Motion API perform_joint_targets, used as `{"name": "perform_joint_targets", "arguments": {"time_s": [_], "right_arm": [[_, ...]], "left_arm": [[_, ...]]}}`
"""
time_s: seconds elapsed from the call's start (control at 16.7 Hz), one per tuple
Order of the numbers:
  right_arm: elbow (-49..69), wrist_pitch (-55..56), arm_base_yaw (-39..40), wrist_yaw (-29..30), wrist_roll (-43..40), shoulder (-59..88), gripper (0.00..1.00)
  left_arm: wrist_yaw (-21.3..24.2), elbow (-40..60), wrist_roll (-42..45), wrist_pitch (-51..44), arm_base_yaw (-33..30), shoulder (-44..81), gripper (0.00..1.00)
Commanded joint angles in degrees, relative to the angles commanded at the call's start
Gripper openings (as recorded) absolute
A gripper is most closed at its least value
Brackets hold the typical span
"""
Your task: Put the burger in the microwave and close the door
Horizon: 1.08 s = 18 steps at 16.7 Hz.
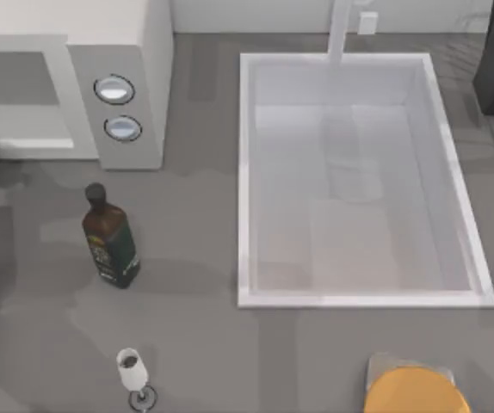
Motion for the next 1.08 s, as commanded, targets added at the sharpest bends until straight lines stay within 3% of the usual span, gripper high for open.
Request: {"name": "perform_joint_targets", "arguments": {"time_s": [0.6, 1.08], "right_arm": [[0.0, 0.0, 0.0, 0.0, 0.0, 0.0, 1.00], [0.0, 0.0, 0.0, 0.0, 0.0, 0.0, 1.00]], "left_arm": [[-0.2, 1.0, 1.0, 3.4, -1.0, 0.2, 0.00], [-6.5, 26.0, 0.5, 4.4, -4.5, 8.4, 0.00]]}}
